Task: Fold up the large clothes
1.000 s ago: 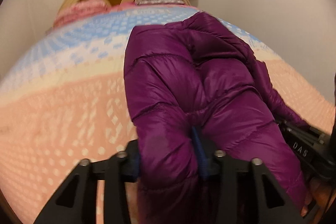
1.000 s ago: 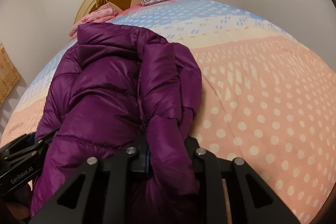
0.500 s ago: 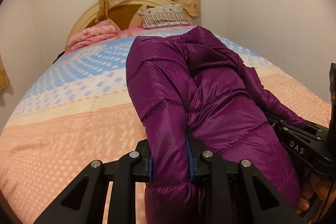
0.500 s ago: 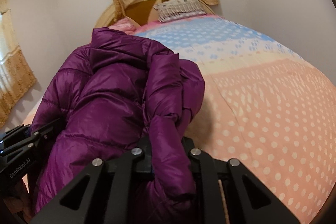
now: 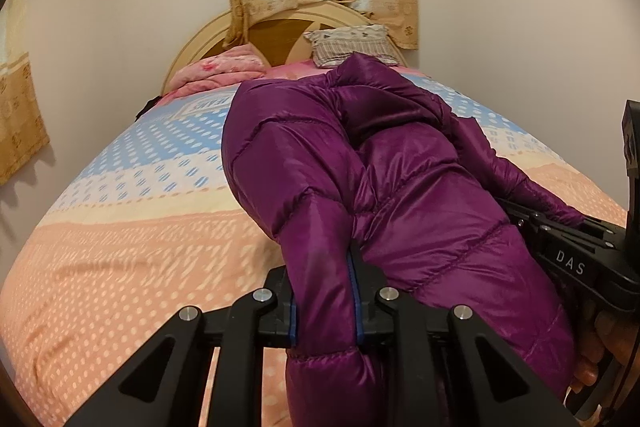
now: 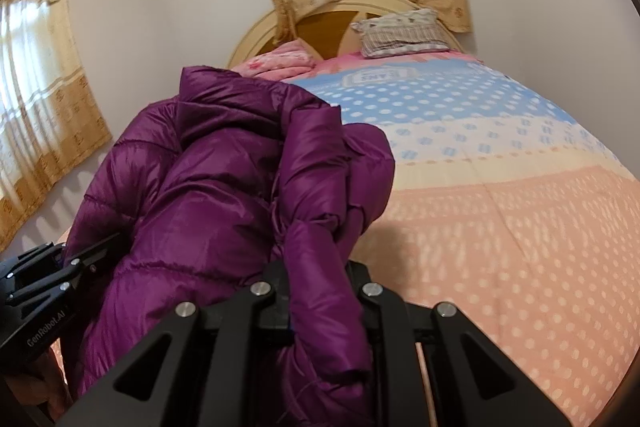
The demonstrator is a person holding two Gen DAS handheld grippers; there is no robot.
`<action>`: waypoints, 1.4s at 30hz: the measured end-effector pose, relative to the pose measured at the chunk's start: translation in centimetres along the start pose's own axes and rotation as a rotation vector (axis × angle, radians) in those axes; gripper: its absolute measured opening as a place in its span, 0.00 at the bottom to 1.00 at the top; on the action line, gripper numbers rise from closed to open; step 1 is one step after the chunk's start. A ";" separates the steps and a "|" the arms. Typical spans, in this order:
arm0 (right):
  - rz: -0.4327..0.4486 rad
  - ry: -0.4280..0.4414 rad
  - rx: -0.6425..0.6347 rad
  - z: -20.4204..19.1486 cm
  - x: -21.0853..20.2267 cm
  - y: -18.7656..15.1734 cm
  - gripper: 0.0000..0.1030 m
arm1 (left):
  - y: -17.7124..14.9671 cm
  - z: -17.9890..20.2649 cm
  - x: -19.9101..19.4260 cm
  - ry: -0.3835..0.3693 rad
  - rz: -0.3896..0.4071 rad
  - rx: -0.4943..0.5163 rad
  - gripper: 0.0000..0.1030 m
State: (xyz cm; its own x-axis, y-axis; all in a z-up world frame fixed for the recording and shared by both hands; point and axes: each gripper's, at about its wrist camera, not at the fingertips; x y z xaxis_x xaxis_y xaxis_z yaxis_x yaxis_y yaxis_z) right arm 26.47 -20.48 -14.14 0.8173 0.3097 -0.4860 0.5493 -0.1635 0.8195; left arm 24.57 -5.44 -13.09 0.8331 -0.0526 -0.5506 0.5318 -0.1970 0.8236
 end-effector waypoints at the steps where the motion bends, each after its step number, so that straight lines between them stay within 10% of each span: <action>1: -0.004 0.008 -0.008 -0.5 0.4 0.1 0.16 | -0.1 -0.5 0.0 0.005 0.000 -0.004 0.19; 19: -0.075 0.099 -0.104 -5.7 3.8 -0.1 0.16 | -3.4 -9.0 -1.1 0.087 -0.040 -0.085 0.18; 42: -0.207 0.102 -0.096 -6.9 8.2 -2.1 0.16 | -5.2 -11.1 2.5 0.125 -0.117 -0.114 0.25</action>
State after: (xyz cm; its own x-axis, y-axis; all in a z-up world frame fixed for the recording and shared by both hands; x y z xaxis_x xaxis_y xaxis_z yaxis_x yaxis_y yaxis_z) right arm 30.85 -11.13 -17.74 0.6647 0.4212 -0.6171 0.6800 0.0011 0.7332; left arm 25.58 6.34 -17.20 0.7731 0.0879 -0.6282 0.6341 -0.0826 0.7688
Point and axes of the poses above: each gripper's, at about its wrist camera, not at the fingertips, and x roughly the way its jaws point, z to its right, y to its top, and after that the axes turned 9 degrees about y, right-handed
